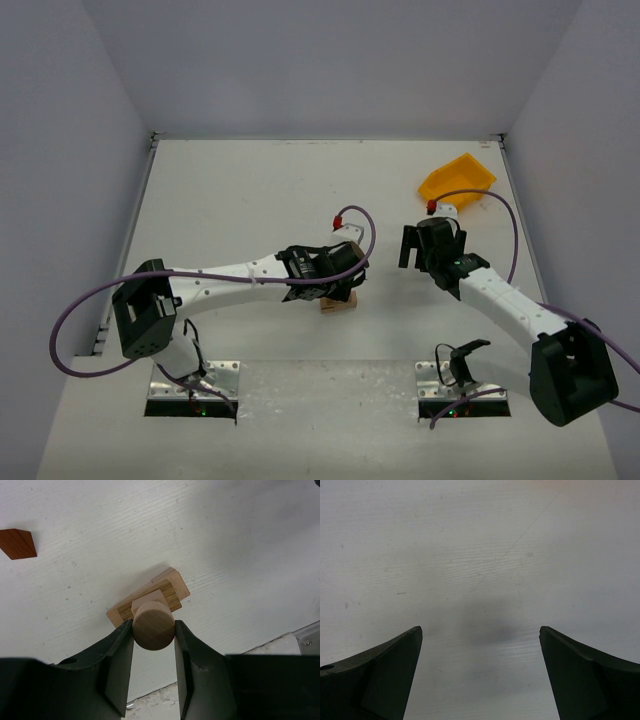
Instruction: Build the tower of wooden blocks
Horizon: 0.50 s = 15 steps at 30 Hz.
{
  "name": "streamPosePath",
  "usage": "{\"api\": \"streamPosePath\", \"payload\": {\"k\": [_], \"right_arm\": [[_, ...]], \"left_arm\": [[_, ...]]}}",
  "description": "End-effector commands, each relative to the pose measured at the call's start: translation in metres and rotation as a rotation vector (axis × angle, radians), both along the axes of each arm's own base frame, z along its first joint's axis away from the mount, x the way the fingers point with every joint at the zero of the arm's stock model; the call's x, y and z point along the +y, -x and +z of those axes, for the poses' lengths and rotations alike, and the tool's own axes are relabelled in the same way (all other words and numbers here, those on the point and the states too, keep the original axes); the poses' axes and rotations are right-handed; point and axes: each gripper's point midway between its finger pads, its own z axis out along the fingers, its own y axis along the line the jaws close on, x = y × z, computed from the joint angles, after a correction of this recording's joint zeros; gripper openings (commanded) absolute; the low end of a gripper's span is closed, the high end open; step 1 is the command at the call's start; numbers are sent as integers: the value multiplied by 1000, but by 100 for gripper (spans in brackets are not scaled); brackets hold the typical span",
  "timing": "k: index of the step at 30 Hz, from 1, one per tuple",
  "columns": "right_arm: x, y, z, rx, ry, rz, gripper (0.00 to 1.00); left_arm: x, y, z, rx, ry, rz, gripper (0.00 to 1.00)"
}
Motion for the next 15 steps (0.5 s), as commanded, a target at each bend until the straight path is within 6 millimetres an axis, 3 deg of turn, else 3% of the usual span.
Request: {"api": "streamPosePath", "payload": {"k": [1,15], "right_arm": [[2,-13,21,-66,-15,-9,99],[1,-13,22,-71,-10,-12,99]], "left_arm": [[-8,-2,6,-25,36,-5,10],[-8,-1,3,-19,33,-8,11]]}}
